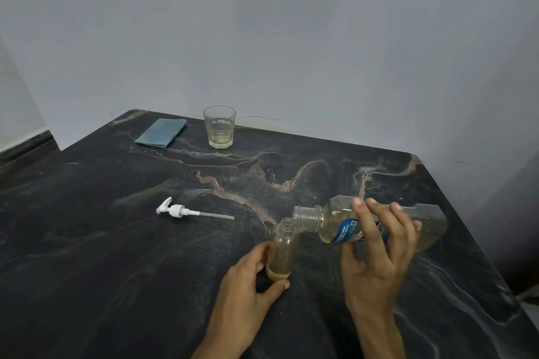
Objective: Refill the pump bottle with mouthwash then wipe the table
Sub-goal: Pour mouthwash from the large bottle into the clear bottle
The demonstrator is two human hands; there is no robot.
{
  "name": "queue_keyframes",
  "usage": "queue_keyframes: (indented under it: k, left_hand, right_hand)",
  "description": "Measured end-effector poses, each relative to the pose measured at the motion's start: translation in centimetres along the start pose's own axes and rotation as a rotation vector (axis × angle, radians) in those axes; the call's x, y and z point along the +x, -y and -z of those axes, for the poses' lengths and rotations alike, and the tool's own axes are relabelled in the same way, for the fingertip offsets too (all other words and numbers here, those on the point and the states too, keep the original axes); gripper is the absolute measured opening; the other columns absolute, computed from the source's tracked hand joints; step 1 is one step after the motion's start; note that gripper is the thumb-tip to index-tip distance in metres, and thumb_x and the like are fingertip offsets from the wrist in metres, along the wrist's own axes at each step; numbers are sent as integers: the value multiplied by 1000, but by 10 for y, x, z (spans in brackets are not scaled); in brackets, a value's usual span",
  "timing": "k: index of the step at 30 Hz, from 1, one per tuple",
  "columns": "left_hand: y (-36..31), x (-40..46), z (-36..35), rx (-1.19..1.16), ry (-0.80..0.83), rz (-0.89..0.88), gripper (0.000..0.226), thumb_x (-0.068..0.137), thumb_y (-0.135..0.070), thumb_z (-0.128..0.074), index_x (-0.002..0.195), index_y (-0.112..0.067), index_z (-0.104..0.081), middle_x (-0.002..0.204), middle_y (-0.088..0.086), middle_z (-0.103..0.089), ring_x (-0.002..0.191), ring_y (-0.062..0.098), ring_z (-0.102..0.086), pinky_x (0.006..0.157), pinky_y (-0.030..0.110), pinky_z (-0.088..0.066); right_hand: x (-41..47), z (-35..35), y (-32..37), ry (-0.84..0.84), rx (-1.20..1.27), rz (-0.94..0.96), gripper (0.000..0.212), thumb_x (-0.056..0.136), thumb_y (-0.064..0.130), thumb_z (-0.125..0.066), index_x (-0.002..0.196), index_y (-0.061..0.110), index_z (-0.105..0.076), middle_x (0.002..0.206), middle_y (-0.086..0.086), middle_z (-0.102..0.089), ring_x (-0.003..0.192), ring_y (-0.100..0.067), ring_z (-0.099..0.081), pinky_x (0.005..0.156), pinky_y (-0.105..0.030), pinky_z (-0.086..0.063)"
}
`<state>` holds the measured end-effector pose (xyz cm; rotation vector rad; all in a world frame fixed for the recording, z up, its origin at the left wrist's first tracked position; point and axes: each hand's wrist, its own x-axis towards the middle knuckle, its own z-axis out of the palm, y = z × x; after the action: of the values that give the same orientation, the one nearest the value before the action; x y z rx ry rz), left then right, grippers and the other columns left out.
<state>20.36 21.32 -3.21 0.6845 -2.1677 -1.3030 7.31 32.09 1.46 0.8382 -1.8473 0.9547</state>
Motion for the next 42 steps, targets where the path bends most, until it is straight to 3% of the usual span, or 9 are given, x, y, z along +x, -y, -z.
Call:
queue_keyframes:
  k: [23, 42]
  left_hand:
    - [1, 0, 1, 19, 10, -6, 52, 71, -21, -80, 117, -32, -56, 112, -14, -66, 107, -6, -60, 96, 32, -49]
    - [2, 0, 0, 16, 4, -4, 52, 70, -20, -80, 115, -34, -57, 110, -16, -67, 106, -7, -60, 96, 32, -50]
  right_hand:
    - [2, 1, 2, -1, -10, -5, 90, 49, -20, -83, 122, 19, -48, 120, -2, -46, 119, -28, -39, 119, -30, -8]
    - [0, -1, -2, -4, -5, 0, 89, 50, -19, -83, 123, 20, -49, 121, -2, -46, 127, -18, -32, 119, -31, -7]
